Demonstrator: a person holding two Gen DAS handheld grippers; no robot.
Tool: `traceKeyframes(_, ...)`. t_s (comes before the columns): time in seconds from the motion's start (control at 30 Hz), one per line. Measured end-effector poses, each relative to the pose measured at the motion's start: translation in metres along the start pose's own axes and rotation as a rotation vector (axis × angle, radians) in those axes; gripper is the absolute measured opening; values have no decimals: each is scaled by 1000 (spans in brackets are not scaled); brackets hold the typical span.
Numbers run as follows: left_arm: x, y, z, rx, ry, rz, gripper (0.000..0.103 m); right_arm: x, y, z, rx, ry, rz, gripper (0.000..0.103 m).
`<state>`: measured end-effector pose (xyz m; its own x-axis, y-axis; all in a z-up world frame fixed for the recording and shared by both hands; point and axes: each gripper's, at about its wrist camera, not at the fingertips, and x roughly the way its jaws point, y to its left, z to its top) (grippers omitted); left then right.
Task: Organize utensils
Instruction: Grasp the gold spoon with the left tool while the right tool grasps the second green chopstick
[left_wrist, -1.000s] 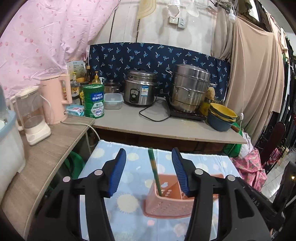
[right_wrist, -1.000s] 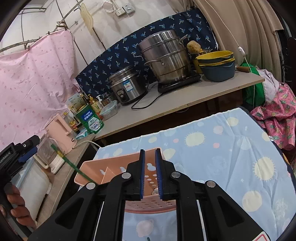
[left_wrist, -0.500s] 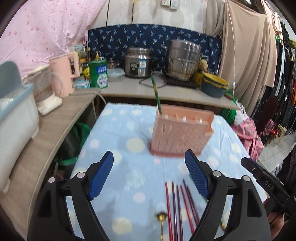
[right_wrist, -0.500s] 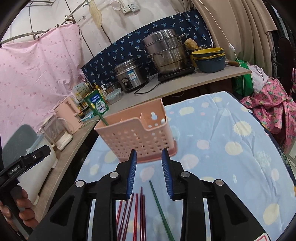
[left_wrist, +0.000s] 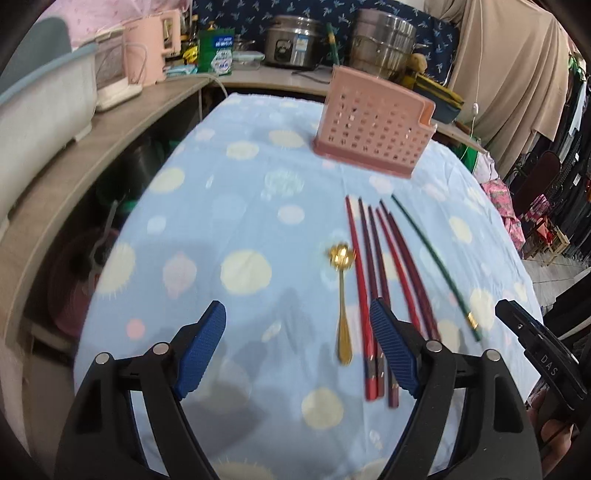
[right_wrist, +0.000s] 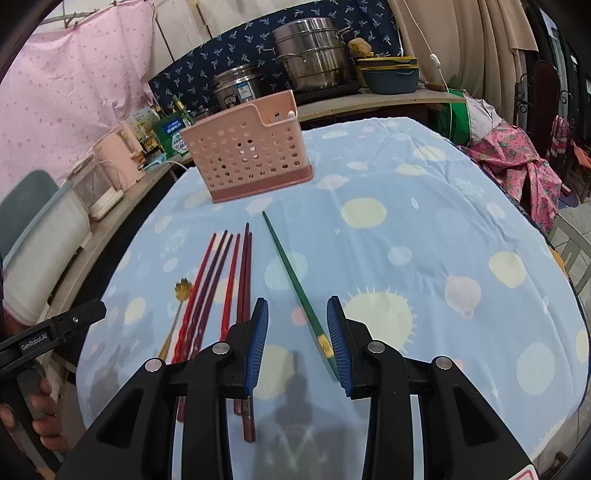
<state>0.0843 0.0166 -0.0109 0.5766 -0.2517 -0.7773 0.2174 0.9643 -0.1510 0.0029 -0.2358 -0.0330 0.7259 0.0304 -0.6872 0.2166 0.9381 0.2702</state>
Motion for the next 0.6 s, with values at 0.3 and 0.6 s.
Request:
traceKeyframes(0.3,11,-1,-33,13,31,16,76,10,-8,-30,11,48,-31,33)
traceKeyframes(0.6,24,-8,-40,40,37,20,73,29,-11,-25,4,53,-53,33)
